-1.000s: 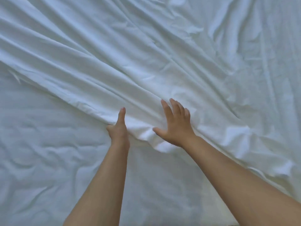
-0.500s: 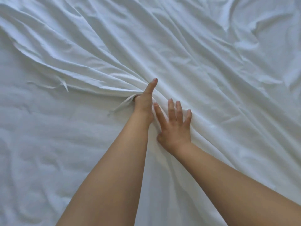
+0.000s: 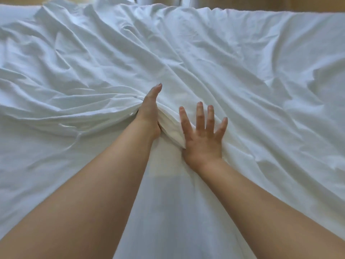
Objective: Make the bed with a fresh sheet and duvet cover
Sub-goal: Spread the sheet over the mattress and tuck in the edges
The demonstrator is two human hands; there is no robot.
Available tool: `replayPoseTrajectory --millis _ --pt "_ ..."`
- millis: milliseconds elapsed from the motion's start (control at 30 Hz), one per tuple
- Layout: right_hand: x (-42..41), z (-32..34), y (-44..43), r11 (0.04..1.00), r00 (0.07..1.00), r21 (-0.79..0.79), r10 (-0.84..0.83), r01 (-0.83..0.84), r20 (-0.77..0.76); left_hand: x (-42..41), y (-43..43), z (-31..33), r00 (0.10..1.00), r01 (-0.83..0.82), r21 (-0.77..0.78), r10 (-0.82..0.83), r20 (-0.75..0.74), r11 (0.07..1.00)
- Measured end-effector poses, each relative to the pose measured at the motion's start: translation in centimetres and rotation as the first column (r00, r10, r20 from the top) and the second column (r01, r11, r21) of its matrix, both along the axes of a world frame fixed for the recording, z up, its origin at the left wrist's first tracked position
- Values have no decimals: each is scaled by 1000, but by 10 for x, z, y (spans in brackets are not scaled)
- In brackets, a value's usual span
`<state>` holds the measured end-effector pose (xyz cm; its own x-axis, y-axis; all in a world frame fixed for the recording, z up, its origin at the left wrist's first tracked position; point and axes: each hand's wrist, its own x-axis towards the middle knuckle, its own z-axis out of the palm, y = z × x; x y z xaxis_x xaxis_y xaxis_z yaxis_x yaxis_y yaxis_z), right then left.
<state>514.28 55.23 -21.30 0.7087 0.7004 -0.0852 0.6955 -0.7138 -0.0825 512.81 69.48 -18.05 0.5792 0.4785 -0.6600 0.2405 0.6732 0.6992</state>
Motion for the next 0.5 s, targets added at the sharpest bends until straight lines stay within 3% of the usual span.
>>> replayPoseTrajectory --millis 167,300,500 --pt "86 8 -62 962 961 -52 -263 268 84 114 -63 14 947 317 65 -313 -75 946" --pt "136 14 -117 908 921 -151 -383 390 69 195 -133 4 918 395 115 -389 -76 911" --pt "219 18 -238 852 852 -165 -443 497 280 283 -246 -6 840 539 183 -542 -39 822"
